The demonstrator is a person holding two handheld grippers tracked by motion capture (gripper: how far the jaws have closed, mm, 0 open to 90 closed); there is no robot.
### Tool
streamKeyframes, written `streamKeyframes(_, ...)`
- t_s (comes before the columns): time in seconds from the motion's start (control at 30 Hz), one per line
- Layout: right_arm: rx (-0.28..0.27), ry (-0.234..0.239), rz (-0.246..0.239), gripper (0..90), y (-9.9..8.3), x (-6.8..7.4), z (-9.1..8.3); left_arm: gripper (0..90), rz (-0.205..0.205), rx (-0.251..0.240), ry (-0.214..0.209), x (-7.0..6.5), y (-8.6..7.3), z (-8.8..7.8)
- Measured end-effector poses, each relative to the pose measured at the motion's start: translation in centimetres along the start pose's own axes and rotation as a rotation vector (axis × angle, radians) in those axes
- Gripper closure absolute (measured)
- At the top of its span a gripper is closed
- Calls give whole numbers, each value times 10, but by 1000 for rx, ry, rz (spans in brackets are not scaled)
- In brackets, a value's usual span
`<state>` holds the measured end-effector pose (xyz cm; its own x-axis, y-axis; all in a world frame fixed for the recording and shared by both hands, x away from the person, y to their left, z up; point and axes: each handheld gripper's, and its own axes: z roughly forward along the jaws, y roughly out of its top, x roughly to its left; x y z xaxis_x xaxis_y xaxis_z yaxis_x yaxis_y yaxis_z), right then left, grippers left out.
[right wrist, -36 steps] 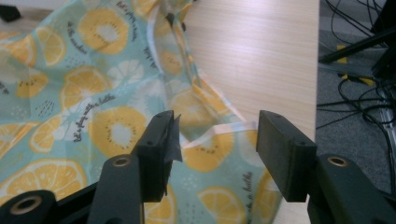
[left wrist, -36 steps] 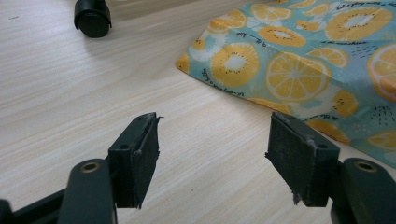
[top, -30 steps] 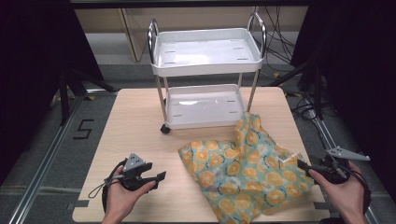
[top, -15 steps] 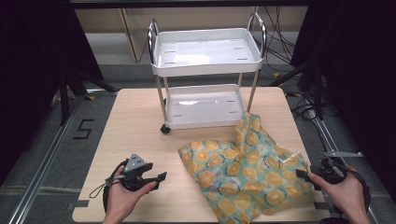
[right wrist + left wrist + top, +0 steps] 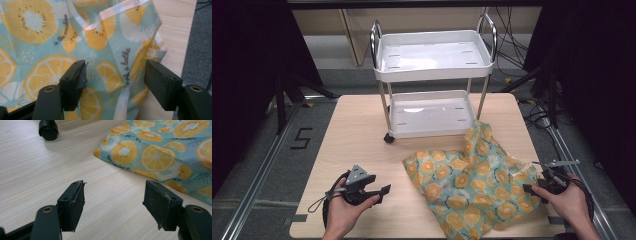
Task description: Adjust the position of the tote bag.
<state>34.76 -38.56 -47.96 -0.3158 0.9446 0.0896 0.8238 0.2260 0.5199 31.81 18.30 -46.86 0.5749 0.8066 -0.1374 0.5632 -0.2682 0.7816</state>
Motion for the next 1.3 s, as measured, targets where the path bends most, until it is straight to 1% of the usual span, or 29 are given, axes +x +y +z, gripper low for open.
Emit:
streamKeyframes(0.03, 33, 2, 5, 365, 1, 1, -1, 324, 0, -5, 5, 0, 0, 1)
streamKeyframes(0.07, 32, -8, -35, 379, 1, 0, 1, 323, -5, -7, 8, 0, 0, 1)
streamKeyframes(0.1, 42, -8, -32, 388, 1, 1, 2, 323, 2, 2, 0, 0, 0, 0)
streamKeyframes(0.13, 32, -12, -55, 401, 0, 0, 5, 322, 1, -3, 2, -1, 0, 0)
streamKeyframes(0.17, 31, -4, -37, 411, 1, 3, 6, 322, 10, 2, 1, 0, 0, 0)
streamKeyframes(0.2, 54, -15, -86, 418, 1, 1, 5, 321, 17, 2, 1, 0, 1, 0)
streamKeyframes(0.3, 83, -9, -71, 439, 3, 1, 4, 321, 6, -5, 2, -1, 0, 1)
streamKeyframes(0.33, 76, -12, -86, 446, 2, 0, 6, 321, 5, -6, 5, -1, 0, 1)
streamKeyframes(0.37, 78, -12, -73, 453, 2, 1, 6, 321, -4, -5, 9, -1, 0, 1)
streamKeyframes(0.47, 89, -27, -83, 489, 3, 3, 5, 321, -5, -6, 9, -1, 0, 1)
streamKeyframes(0.5, 73, -35, -118, 502, 3, 1, 7, 321, -5, -5, 9, -1, 0, 1)
streamKeyframes(0.53, 81, -37, -111, 511, 3, 2, 7, 321, -5, -4, 9, -1, 0, 2)
streamKeyframes(0.57, 81, -50, -120, 519, 3, 2, 6, 321, -28, -25, -2, -3, -1, 3)
streamKeyframes(0.6, 93, -48, -102, 538, 3, 4, 5, 321, -21, -21, 1, -3, 0, 2)
streamKeyframes(0.63, 81, -48, -131, 559, 3, 3, 6, 321, 15, 3, 2, -1, 0, 0)
streamKeyframes(0.67, 89, -41, -116, 577, 3, 4, 5, 321, 13, -1, 3, -1, 0, 1)
streamKeyframes(0.73, 72, -33, -184, 637, 4, 1, 7, 321, 22, 3, 0, -1, 0, 1)
streamKeyframes(0.77, 108, -24, -111, 672, 4, 8, 4, 321, 20, 1, 0, -1, 0, 1)
streamKeyframes(0.83, 98, -17, -172, 734, 5, 5, 5, 321, 1, 3, 0, -2, 0, 1)
streamKeyframes(0.87, 111, -6, -155, 772, 5, 7, 5, 321, -1, 0, 3, -2, 0, 1)
streamKeyframes(0.9, 111, -5, -158, 802, 5, 8, 5, 322, 8, 3, 11, -1, 0, 1)
streamKeyframes(0.97, 111, 4, -173, 849, 6, 8, 6, 322, -4, 0, 8, -2, 0, 2)
streamKeyframes(1.0, 129, 13, -177, 871, 6, 8, 4, 322, 8, 8, 0, -2, 0, 0)
streamKeyframes(1.03, 126, 18, -180, 892, 6, 7, 4, 322, 22, 2, 2, -2, 0, 0)
streamKeyframes(1.07, 125, 25, -154, 897, 6, 8, 4, 323, 6, -3, 0, -3, 0, 0)
streamKeyframes(1.13, 87, 31, -138, 900, 8, 9, 1, 323, 20, -6, -2, -5, 2, 0)
streamKeyframes(1.17, 75, 31, -123, 900, 9, 10, -2, 324, 14, -20, -9, -7, 3, 1)
streamKeyframes(1.2, 24, 22, -121, 900, 9, 11, -3, 327, 14, -27, -13, -8, 4, 0)
streamKeyframes(1.3, -29, 30, -113, 900, 15, 17, -18, 341, 19, -40, -29, -15, 9, 0)
